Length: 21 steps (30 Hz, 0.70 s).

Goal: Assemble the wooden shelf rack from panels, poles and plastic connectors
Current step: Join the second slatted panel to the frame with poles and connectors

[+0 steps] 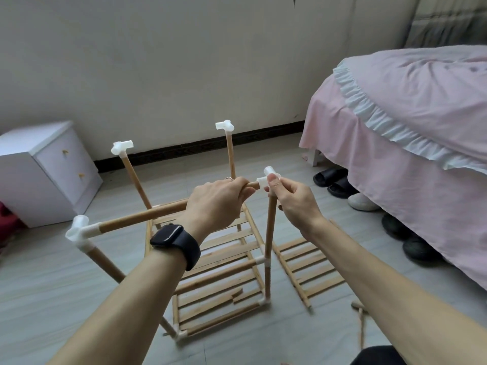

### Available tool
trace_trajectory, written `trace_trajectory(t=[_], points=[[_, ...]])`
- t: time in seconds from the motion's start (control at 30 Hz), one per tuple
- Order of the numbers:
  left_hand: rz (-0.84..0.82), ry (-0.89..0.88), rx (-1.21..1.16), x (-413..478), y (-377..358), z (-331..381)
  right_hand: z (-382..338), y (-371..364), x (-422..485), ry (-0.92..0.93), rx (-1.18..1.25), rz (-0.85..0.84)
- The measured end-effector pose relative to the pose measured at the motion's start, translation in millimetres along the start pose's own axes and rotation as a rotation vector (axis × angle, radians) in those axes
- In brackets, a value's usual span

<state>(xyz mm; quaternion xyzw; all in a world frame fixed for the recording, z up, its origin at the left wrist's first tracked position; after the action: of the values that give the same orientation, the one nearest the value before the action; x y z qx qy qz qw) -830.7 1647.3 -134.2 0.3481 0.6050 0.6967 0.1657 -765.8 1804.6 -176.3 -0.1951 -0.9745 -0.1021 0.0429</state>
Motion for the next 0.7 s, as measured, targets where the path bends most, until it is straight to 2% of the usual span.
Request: trace_trajectory(t=[0.3,0.47,0.53,0.6,0.67,0.7], points=[[-0.003,0.034,-0.029,2.9,5.9,0.9,-8.0,-17.0,-6.4,0.069,-0.003,-0.092],[-0.044,0.000,-0.130,-3.4,11.7,1.6,-12.7,-20.6,-8.3,0.116,-0.058,-0.051],[0.081,0.027,-0.269,-18.6,28.4,-13.6,-10.3,-15.9,-5.1,0.077,-0.057,-0.022],[0.311,0.127,-0.261,-44.2,51.9,-50.7,-7.5,-13.4,-2.4,0.028,-0.023,0.002],[0.481,0.350,-0.282,-78.4,71.7,-103.2,-5.8,-13.8,4.0,-0.021,0.037,-0.009],[0.535,0.499,-0.392,-96.6,77.3,-131.7,-5.3,-14.2,8.6,-0.051,0.089,-0.020]])
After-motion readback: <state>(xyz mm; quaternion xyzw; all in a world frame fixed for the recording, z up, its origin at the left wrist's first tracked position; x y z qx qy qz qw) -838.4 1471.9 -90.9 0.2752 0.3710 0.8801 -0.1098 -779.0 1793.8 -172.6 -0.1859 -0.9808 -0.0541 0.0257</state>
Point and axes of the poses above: each hand's wrist, its own x-axis towards the middle knuckle, its own y-axis out of the back of the hand, z = x × y, the point moved 5 cm from there along x, towards the middle knuckle, and after that the axes turned 1 degree about -z, right-handed, at the moved point
